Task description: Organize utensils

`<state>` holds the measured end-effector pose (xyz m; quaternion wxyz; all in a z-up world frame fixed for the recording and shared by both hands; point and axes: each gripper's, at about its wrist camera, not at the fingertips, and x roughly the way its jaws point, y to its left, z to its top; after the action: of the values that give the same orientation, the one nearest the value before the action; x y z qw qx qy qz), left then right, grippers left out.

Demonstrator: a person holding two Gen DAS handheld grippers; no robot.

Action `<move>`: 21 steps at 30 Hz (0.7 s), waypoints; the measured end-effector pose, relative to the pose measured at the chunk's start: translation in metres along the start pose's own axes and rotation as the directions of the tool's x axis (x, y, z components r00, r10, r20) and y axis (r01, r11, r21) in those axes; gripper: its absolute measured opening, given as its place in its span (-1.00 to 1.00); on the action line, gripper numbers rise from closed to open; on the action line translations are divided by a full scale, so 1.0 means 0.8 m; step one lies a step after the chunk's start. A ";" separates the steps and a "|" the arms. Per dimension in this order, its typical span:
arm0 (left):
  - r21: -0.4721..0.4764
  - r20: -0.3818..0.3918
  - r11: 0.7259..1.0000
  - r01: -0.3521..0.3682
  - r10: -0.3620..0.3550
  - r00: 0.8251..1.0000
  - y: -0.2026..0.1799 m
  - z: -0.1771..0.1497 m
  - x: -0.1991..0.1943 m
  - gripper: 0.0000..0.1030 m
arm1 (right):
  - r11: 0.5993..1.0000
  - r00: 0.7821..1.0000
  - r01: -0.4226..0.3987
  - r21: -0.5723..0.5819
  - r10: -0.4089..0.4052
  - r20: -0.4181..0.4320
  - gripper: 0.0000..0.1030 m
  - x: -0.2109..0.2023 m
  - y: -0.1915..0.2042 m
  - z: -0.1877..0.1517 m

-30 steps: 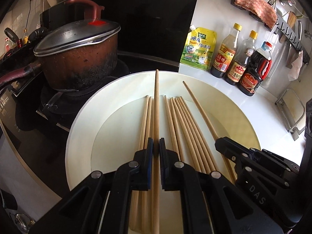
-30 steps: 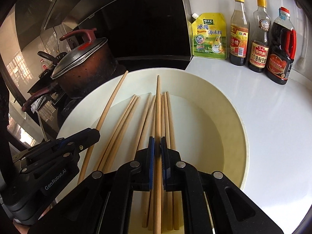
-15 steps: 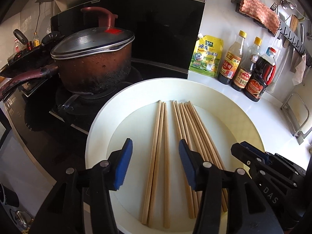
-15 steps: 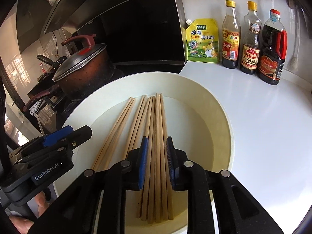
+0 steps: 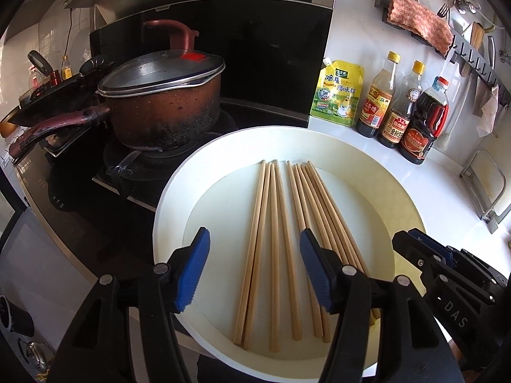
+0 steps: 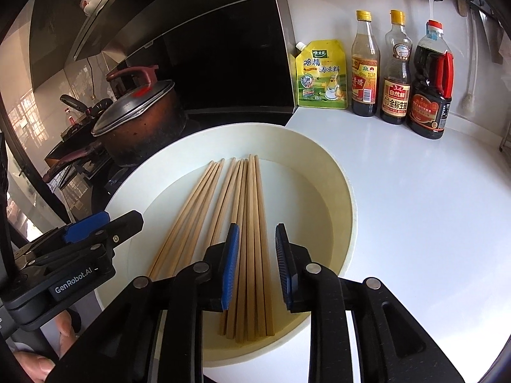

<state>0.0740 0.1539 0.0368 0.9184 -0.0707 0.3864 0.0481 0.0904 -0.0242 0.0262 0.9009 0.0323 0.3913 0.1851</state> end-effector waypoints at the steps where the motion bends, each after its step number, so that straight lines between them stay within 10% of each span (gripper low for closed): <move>1: -0.002 0.002 1.000 -0.001 0.001 1.000 0.000 -0.001 -0.002 0.18 | 1.000 1.000 0.002 -0.002 -0.002 0.003 -0.51 -0.002 0.000 -0.001; 21: -0.002 0.032 1.000 -0.026 0.026 0.999 -0.006 -0.009 -0.024 0.81 | 0.998 0.997 0.065 -0.009 -0.065 0.042 -0.11 -0.028 -0.009 -0.015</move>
<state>0.0566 0.1476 0.0461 0.9237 -0.0654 0.3725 0.0616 0.0699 -0.0398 0.0317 0.9145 0.0188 0.3723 0.1570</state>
